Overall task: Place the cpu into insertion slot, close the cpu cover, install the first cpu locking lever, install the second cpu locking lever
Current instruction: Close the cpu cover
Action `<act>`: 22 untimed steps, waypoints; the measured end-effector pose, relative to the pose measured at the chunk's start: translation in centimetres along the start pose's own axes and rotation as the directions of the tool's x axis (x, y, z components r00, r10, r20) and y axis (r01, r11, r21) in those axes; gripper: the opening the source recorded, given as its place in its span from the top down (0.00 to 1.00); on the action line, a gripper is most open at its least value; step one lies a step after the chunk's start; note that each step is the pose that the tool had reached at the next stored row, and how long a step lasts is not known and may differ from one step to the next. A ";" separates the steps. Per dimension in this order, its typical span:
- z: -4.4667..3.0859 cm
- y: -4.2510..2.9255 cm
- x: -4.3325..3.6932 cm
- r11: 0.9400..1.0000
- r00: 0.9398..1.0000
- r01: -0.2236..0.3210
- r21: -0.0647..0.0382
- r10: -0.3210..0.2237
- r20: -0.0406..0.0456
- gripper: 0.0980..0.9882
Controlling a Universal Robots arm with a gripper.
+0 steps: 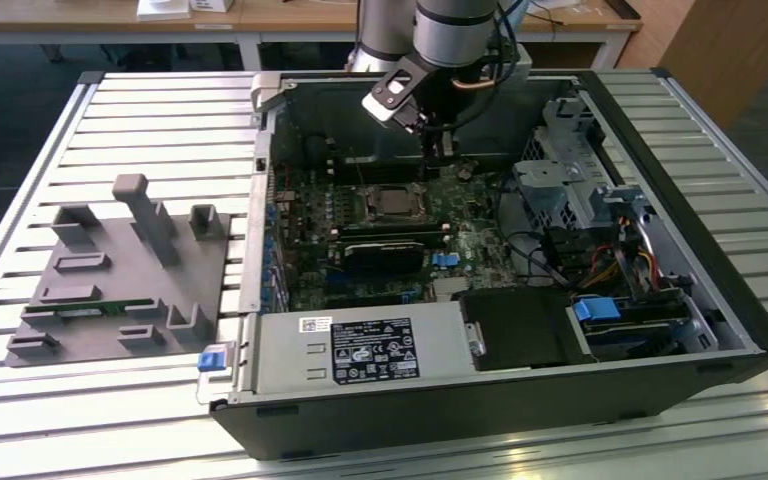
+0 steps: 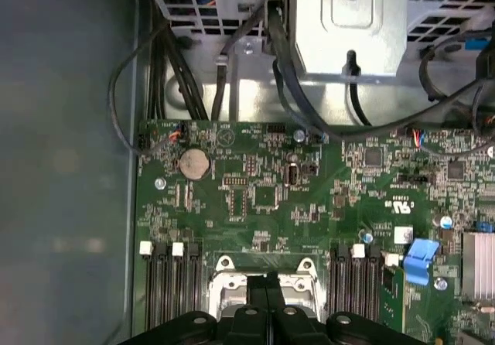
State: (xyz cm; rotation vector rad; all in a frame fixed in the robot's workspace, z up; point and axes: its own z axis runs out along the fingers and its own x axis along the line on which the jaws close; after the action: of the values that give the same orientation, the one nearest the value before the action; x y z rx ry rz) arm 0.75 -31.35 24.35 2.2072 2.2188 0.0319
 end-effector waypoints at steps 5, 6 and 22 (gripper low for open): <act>0.16 -0.40 0.00 1.000 1.000 0.000 0.000 0.000 0.000 0.99; 0.20 -0.43 0.00 1.000 1.000 0.000 0.000 0.000 0.000 0.99; 0.71 -0.63 -0.54 1.000 1.000 0.001 0.001 -0.001 0.000 0.99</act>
State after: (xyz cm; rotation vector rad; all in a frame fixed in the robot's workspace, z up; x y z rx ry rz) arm 0.14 -31.88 23.62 2.2066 2.2201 0.0313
